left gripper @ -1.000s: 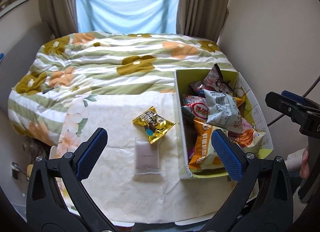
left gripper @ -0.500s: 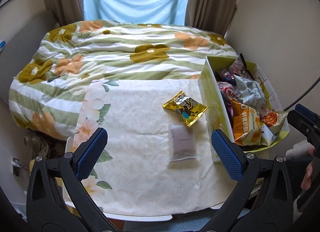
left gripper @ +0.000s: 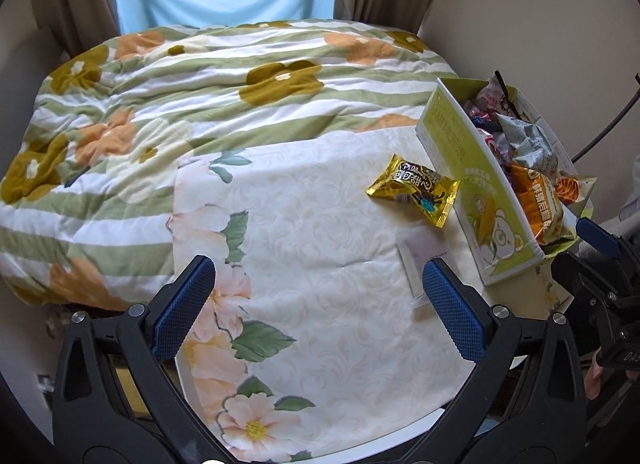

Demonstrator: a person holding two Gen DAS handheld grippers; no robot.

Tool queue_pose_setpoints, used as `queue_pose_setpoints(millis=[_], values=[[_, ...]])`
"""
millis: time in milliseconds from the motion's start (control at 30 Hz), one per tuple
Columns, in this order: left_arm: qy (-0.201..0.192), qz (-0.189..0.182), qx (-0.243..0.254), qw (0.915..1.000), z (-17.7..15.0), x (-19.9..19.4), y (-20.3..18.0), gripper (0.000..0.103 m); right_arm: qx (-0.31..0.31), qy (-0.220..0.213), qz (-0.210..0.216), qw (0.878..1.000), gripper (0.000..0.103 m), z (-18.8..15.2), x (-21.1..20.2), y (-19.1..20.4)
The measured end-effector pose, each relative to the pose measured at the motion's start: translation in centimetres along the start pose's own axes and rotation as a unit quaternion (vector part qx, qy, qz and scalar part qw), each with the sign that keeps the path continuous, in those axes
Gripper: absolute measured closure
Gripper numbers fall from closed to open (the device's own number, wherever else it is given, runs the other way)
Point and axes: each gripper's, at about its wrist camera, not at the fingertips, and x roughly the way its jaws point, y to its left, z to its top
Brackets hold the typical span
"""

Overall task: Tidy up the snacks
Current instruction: 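Withdraw both tools from the box toward the gold bag and white packet, then grasp the gold chocolate bag with the left tool while the right tool grasps the white packet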

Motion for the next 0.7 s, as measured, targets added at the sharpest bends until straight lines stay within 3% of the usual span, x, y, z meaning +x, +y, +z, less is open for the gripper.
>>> queue_pose_setpoints(millis=[267, 367, 433, 533, 700], values=[[0.026, -0.039, 0.072, 0.9963, 2.4, 6.0, 1.5, 0.000, -0.002, 0.008, -0.017, 1.000, 0.001, -1.8, 4.0, 3.4], [0.030, -0.054, 0.130, 0.9896, 3.8, 9.0, 0.2, 0.000, -0.006, 0.011, -0.027, 1.000, 0.001, -2.6, 5.8, 3.8], [0.031, -0.058, 0.188, 0.9800, 4.8, 11.0, -1.4, 0.000, -0.011, 0.012, -0.037, 0.999, 0.001, -3.1, 7.0, 4.0], [0.027, -0.062, 0.298, 0.9521, 6.0, 13.6, -4.8, 0.000, -0.014, 0.020, -0.053, 0.998, 0.001, -3.9, 9.2, 3.9], [0.023, -0.094, 0.462, 0.8815, 7.2, 16.6, -10.2, 0.000, 0.003, 0.036, -0.076, 0.996, 0.001, -5.2, 12.2, 2.8]])
